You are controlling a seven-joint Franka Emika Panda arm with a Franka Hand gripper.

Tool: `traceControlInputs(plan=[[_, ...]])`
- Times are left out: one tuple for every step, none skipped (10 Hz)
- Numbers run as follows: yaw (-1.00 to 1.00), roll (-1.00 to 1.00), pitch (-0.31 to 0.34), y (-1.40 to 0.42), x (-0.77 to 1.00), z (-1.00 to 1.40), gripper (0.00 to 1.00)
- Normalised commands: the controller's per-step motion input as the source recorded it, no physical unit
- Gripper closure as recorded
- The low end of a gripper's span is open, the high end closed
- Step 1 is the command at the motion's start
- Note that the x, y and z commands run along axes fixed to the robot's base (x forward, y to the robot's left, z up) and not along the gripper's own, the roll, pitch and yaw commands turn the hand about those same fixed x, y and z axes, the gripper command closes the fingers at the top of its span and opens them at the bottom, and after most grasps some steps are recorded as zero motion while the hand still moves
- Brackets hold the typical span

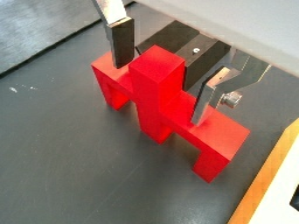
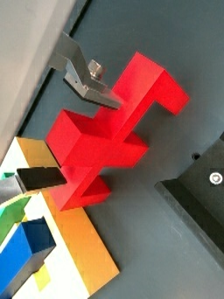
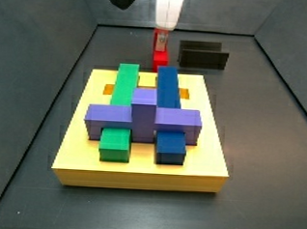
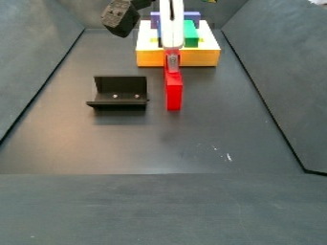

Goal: Pick up the red object. Move up. Move to above the board. Insert the red object.
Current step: Pick up the red object.

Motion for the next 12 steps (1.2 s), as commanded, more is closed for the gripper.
traceControlInputs(plan=[[0.13,0.00,0.000,0.00,0.00,-0.08,0.00],[0.00,0.02,0.009,0.00,0.00,0.00,0.00],[0.00,0.00,0.000,0.00,0.00,0.00,0.00],[0.00,0.00,0.000,0.00,0.00,0.00,1.00],[0.00,0.00,0.000,0.00,0.00,0.00,1.00],[0.00,0.00,0.000,0.00,0.00,0.00,1.00],[0.00,0.00,0.000,0.00,0.00,0.00,1.00],[0.00,0.00,0.000,0.00,0.00,0.00,1.00],[0.00,0.00,0.000,0.00,0.00,0.00,1.00],[0.00,0.00,0.000,0.00,0.00,0.00,1.00],[0.00,0.00,0.000,0.00,0.00,0.00,1.00],[0.00,0.00,0.000,0.00,0.00,0.00,1.00]])
